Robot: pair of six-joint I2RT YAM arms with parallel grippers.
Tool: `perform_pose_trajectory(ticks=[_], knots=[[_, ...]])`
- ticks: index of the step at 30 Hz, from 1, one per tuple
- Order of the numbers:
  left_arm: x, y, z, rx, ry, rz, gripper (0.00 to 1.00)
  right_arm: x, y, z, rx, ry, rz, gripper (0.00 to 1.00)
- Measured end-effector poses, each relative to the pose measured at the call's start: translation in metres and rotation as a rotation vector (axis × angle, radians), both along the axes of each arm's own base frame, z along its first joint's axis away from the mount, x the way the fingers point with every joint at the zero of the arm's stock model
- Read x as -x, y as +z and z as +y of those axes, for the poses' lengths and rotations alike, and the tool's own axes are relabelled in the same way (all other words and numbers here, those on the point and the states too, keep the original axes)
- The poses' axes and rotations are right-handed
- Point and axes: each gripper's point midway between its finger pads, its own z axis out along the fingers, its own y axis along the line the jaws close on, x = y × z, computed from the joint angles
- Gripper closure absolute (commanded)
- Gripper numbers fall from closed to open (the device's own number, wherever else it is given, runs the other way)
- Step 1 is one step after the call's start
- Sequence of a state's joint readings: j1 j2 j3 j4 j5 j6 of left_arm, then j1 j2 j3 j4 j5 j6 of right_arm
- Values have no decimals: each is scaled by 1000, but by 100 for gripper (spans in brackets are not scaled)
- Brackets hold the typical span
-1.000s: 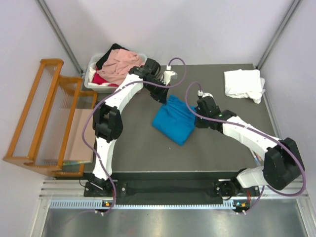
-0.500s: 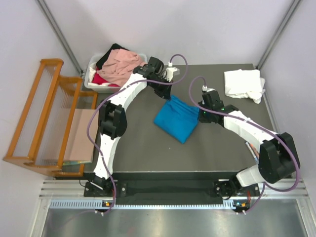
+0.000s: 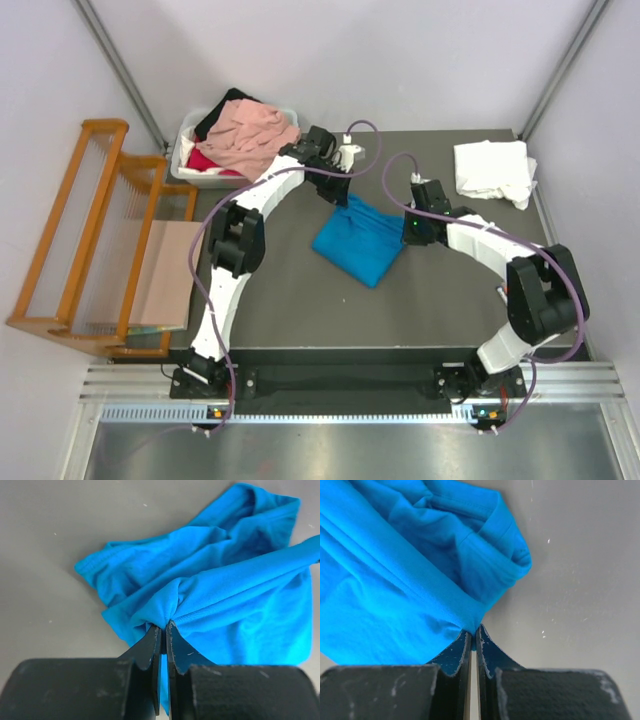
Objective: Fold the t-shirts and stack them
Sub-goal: Fold the tshirt
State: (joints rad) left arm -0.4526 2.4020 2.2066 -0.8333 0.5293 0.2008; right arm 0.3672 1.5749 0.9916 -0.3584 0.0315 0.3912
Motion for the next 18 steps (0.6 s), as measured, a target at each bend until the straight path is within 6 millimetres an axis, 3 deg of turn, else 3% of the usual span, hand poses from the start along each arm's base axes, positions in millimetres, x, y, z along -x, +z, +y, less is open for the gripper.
perform_pose_trajectory(ticks=[2, 4, 5, 6, 9, 13, 18], knots=[[-4, -6, -1, 0, 10, 0, 100, -4, -2, -1, 1, -3, 0, 100], [-7, -12, -2, -2, 21, 1, 90, -7, -5, -2, 2, -7, 1, 100], [-9, -15, -3, -3, 26, -2, 83, -8, -7, -3, 1, -9, 3, 100], [-11, -17, -3, -5, 32, -6, 62, -10, -8, -3, -1, -9, 3, 100], [-23, -24, 2, -37, 72, -43, 33, -10, -17, -7, 9, -21, 26, 100], [-46, -27, 19, -77, 148, -110, 9, -9, -37, -14, 28, -36, 78, 100], [-48, -34, 44, -139, 208, -124, 2, -10, -45, -15, 41, -36, 97, 100]])
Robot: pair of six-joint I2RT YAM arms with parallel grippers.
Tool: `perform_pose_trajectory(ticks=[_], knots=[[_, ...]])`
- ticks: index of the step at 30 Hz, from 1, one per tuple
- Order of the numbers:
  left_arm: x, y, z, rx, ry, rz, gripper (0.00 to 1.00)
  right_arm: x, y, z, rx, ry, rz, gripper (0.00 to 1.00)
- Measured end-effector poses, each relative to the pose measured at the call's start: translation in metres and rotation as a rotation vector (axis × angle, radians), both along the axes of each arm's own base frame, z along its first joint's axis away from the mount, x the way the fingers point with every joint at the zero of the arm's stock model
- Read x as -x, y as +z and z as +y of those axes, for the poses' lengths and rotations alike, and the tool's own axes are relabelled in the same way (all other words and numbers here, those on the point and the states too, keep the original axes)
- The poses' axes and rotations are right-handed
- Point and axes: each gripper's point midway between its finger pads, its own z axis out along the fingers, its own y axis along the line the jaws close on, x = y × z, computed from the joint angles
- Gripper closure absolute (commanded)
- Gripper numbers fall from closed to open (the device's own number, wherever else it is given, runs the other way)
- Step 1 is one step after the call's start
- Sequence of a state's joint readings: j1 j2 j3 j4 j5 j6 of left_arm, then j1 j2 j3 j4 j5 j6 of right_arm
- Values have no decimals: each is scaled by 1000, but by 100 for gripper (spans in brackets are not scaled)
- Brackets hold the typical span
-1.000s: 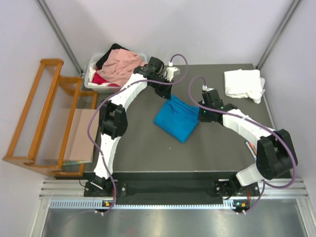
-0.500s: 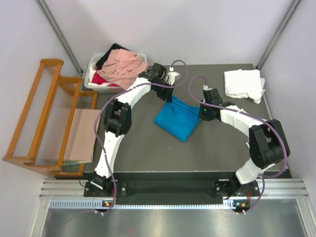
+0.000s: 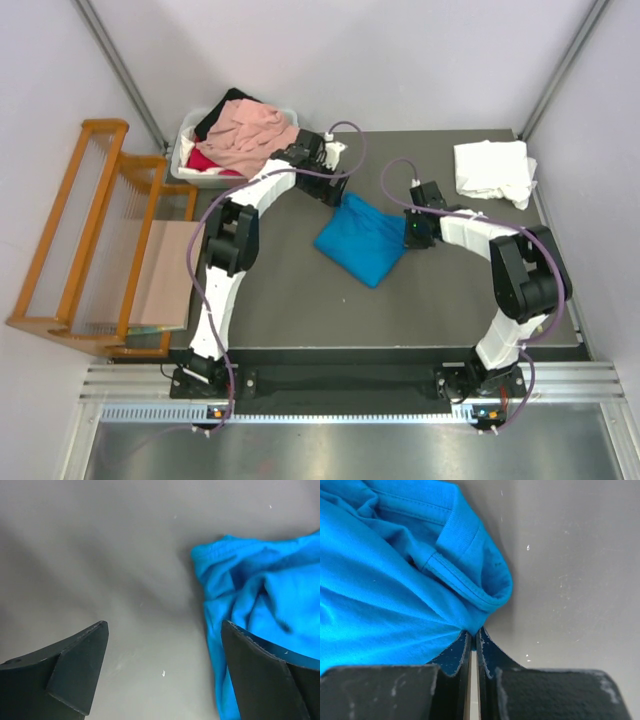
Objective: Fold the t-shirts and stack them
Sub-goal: Fold the tshirt
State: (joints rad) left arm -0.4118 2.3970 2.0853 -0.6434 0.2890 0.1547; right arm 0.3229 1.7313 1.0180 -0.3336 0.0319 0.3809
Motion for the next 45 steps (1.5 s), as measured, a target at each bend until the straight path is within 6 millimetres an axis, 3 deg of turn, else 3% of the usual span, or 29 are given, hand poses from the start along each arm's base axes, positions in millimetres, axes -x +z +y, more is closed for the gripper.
perform_pose_trajectory(ticks=[4, 5, 7, 8, 9, 13, 16, 18, 20, 24, 26, 31, 35, 39, 45], knots=[[7, 25, 10, 14, 11, -25, 2, -2, 2, -2, 18, 6, 1, 95], [12, 36, 12, 22, 11, -31, 2, -3, 2, -3, 23, 5, -1, 84], [25, 62, 16, 50, 5, -54, 2, -4, 5, -5, 41, 6, -2, 73], [34, 78, 17, 71, -3, -65, 2, -5, 6, -7, 52, 4, -5, 50], [42, 95, 17, 96, -14, -83, 2, -7, 9, -10, 68, 1, -7, 35], [77, 160, 17, 206, -66, -143, 1, -21, 29, -18, 123, -16, -41, 1], [101, 196, 29, 287, -75, -175, 1, -36, 50, -19, 135, -23, -86, 0], [108, 214, 53, 345, -39, -186, 1, -45, 63, -17, 123, -25, -119, 0], [101, 225, 90, 377, 40, -205, 1, -46, 74, -13, 100, -18, -143, 0], [90, 227, 164, 403, 208, -219, 1, -37, 92, 8, 28, 42, -162, 0], [95, 217, 185, 409, 256, -194, 1, -29, 96, 33, -14, 111, -156, 0], [122, 205, 177, 429, 218, -150, 1, -12, 103, 130, -133, 358, -127, 0], [136, 212, 172, 425, 177, -175, 2, -15, 94, 185, -221, 482, -84, 0], [141, 217, 174, 405, 160, -212, 1, -34, 73, 195, -253, 492, -37, 0], [152, 206, 176, 382, 159, -209, 2, -63, 44, 170, -283, 429, 22, 0]])
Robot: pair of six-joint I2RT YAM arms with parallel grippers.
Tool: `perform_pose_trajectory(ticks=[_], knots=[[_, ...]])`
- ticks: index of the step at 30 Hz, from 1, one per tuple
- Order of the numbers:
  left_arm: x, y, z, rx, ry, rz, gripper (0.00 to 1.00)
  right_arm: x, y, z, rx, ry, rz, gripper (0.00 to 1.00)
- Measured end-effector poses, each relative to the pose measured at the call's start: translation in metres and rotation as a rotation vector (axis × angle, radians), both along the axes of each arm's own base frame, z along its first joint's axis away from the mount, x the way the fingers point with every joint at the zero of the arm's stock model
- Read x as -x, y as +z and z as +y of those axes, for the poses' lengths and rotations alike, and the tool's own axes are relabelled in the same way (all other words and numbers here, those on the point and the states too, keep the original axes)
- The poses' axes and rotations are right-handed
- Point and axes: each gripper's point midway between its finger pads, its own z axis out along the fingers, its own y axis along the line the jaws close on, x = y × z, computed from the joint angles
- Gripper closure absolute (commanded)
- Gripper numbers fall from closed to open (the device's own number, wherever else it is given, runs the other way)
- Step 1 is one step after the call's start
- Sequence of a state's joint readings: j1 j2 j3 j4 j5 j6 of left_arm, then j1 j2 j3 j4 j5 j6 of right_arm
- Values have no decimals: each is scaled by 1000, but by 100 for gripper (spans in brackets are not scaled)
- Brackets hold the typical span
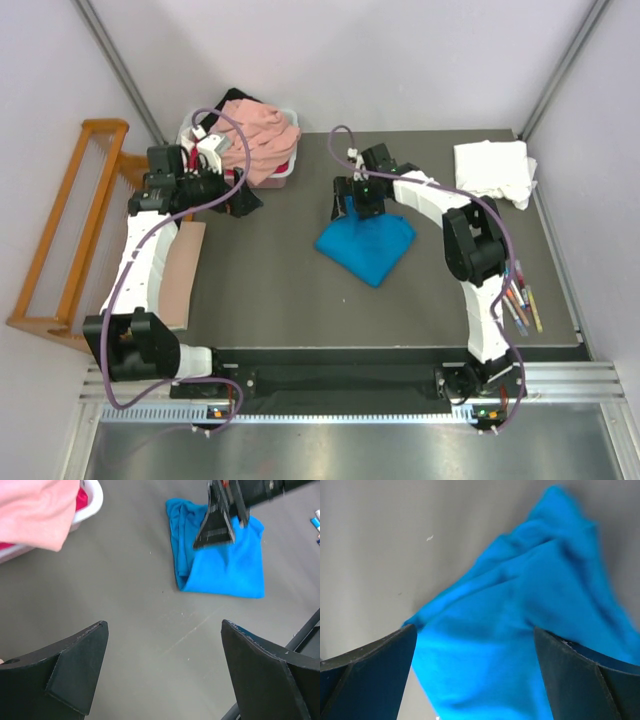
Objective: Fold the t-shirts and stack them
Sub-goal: Fold the tshirt
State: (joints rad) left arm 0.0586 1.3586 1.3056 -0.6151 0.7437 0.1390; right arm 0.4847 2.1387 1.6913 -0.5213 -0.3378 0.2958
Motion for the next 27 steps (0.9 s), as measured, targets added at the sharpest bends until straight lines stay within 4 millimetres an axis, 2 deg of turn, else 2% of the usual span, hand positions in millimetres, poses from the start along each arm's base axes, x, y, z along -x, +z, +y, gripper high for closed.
perform_pose_trajectory(ticks=[2, 5, 8, 11, 15, 16, 24, 26, 27], knots=[[2, -5, 0, 0, -2, 13, 2, -11, -3, -8, -13, -12, 10, 0], [5, -13, -1, 4, -5, 33, 2, -35, 1, -8, -54, -3, -4, 0], [8, -18, -3, 16, -13, 53, 2, -51, 7, 2, -123, 43, -16, 0], [10, -21, -4, 24, -17, 66, 2, -57, 9, 17, -225, 107, 9, 0], [10, -22, -4, 25, -18, 67, 2, -51, -4, 31, -343, 182, 76, 0], [10, -22, -4, 25, -18, 67, 2, -50, -2, 31, -368, 195, 83, 0], [11, -21, -6, 34, -25, 69, 3, -52, 3, 20, -485, 187, 114, 0], [12, -20, -7, 39, -31, 69, 3, -49, 8, 14, -506, 164, 110, 0], [13, -20, -8, 40, -31, 70, 3, -46, 18, 11, -542, 146, 109, 0]])
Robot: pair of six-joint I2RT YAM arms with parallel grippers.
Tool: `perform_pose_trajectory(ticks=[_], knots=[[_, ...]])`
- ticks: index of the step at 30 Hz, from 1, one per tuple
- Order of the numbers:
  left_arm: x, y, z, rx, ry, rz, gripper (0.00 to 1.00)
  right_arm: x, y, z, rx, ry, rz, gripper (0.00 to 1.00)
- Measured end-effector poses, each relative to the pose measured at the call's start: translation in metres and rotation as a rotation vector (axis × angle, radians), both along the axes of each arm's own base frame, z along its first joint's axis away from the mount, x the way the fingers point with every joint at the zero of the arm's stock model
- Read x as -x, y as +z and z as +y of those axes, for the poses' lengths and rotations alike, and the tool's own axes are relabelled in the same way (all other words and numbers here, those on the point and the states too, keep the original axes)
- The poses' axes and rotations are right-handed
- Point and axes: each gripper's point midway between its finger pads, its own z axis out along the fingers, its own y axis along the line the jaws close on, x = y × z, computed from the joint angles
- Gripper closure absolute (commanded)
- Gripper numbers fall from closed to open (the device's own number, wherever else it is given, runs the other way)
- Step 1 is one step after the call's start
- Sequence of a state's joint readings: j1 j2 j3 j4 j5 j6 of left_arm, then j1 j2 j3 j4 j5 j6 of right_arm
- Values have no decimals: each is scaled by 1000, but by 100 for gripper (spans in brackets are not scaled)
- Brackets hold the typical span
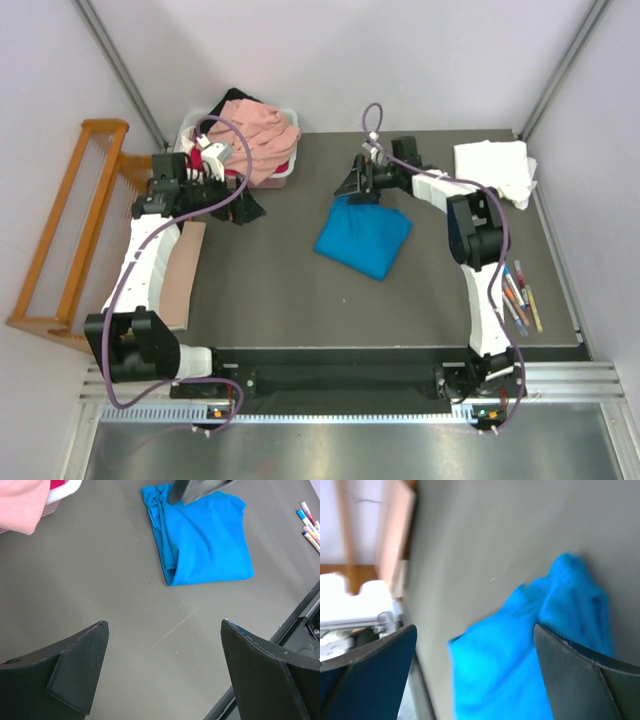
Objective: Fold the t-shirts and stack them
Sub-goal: Fold the tshirt
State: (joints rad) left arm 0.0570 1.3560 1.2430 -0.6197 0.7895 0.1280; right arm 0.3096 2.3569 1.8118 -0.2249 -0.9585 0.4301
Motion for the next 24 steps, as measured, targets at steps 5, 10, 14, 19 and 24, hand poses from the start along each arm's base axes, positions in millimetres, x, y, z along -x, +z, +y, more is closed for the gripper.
perform_pose_trajectory(ticks=[5, 10, 14, 19, 24], knots=[[4, 3, -3, 3, -9, -4, 3, 10, 89, -16, -207, -65, -73, 0], [7, 2, -7, 2, -20, 5, 3, 33, 195, -23, -375, -34, -291, 0], [8, 1, -7, -1, -22, 10, 3, 73, 211, -30, -483, -10, -294, 0], [10, 3, -7, -5, -23, 5, 3, 103, 118, -38, -463, -99, 6, 0], [12, 4, -7, -12, -29, -3, 3, 117, 50, -43, -396, -169, 209, 0]])
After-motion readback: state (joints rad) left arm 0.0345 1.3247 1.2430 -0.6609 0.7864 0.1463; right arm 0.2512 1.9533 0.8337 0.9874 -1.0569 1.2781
